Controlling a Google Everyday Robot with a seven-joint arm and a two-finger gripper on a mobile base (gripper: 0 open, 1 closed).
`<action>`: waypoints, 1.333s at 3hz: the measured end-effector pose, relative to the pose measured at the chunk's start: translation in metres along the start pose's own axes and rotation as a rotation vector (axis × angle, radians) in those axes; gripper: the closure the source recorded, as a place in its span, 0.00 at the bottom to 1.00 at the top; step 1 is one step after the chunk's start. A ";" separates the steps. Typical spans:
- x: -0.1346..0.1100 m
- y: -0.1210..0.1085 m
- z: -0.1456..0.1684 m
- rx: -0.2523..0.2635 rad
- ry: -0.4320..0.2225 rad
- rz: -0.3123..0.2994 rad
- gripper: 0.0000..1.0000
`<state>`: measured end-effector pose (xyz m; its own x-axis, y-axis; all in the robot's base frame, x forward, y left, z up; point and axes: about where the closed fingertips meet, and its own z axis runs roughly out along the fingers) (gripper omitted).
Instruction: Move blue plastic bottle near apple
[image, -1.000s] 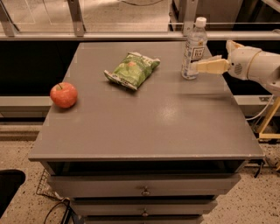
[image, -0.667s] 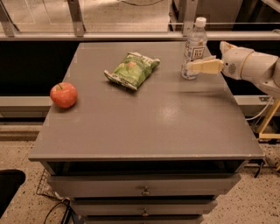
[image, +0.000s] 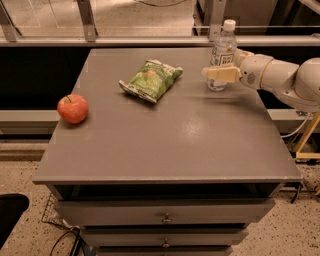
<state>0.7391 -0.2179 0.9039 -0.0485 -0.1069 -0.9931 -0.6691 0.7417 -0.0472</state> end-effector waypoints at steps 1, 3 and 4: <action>0.003 0.008 0.025 -0.061 -0.045 0.004 0.40; 0.003 0.012 0.032 -0.075 -0.051 0.005 0.87; 0.003 0.014 0.034 -0.079 -0.051 0.006 1.00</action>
Offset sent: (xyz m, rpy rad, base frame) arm 0.0126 0.0225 -0.0056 0.0357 -0.0241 0.0619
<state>0.7547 -0.1849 0.8968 -0.0160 -0.0673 -0.9976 -0.7257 0.6872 -0.0347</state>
